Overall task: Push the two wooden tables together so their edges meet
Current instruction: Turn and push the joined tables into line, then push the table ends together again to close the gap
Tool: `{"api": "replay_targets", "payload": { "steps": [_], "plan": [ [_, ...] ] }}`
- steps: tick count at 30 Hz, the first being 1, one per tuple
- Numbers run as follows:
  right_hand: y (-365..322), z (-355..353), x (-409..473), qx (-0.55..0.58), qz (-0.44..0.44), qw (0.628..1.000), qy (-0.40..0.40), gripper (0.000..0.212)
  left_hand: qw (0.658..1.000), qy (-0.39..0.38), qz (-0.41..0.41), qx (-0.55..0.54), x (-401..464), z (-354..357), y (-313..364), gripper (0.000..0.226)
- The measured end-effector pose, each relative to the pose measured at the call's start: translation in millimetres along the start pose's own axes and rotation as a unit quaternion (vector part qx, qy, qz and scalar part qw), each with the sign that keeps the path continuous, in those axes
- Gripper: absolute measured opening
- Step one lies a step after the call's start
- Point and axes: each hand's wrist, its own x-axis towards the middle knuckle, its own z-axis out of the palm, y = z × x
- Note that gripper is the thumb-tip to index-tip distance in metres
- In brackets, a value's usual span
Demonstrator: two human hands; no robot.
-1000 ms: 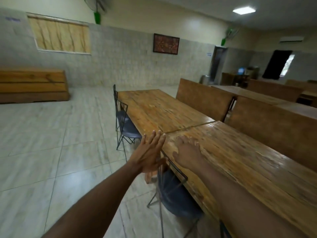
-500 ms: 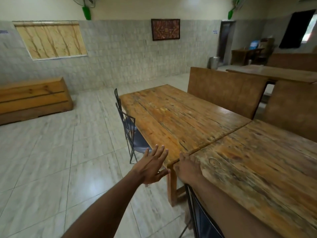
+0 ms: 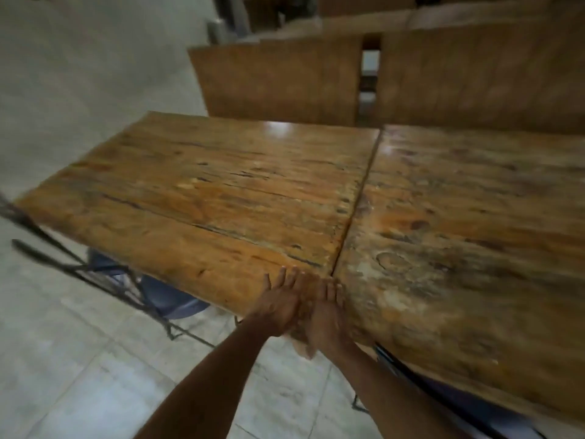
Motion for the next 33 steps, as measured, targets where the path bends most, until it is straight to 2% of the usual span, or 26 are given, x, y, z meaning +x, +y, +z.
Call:
{"api": "replay_targets", "payload": {
  "steps": [3,5,11,17,33],
  "plan": [
    [21,21,23,0.022,0.084,0.996,0.037,0.064,0.997,0.009,0.063,0.032,32,41,-22,0.079],
    [32,26,34,0.006,0.084,0.994,0.073,0.063,0.995,0.025,0.098,0.026,42,63,-25,0.084],
    [54,47,49,-0.073,0.047,0.987,0.135,0.059,0.983,0.112,0.142,-0.024,47,115,-33,0.074],
    [56,52,51,-0.102,0.044,0.981,0.16,0.057,0.975,0.158,0.155,-0.03,53,117,-34,0.066],
    [58,55,54,-0.125,0.043,0.978,0.164,0.056,0.97,0.178,0.164,-0.027,84,109,-29,0.064]
  ]
}}
